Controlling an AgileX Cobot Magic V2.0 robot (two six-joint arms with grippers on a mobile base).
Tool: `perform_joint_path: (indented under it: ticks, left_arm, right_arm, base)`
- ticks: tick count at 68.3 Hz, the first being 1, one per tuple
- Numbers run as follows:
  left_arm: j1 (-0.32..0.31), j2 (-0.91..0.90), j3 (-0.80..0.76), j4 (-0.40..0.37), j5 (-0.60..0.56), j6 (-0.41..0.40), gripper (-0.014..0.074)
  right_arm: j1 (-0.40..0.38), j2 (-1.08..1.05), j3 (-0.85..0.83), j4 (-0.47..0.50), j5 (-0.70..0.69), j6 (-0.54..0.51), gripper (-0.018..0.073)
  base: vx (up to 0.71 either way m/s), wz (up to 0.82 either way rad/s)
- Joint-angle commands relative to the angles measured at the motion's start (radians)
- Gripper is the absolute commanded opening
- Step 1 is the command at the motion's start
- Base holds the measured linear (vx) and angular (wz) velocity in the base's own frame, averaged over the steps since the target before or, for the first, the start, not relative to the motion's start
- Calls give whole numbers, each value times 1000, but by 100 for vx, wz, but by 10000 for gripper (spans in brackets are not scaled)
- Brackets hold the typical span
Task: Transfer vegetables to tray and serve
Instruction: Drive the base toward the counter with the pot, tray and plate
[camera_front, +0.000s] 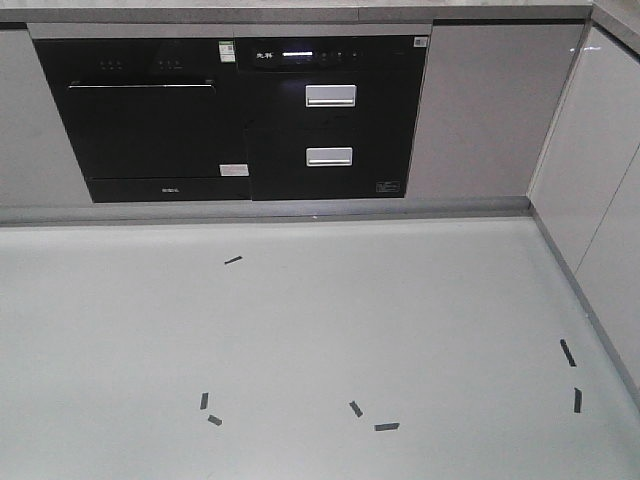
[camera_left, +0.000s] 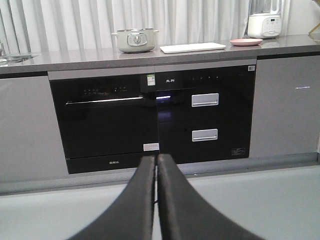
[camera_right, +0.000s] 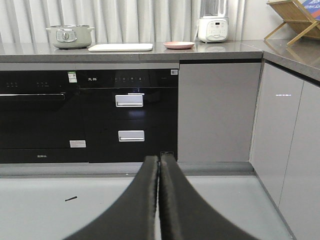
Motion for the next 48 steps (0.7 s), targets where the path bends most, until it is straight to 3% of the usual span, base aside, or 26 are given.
perform_joint_path:
  ticks: [1,48]
  left_arm:
    - [0,-15,25,-2,-77,-4,-6]
    - [0,-15,25,-2,-77,-4,-6]
  right_arm:
    - [-8,-5,15,-5,-71,-11,-6]
    - [-8,-5,15,-5,-71,-11,-6]
  base:
    - [0,0]
    - [0,0]
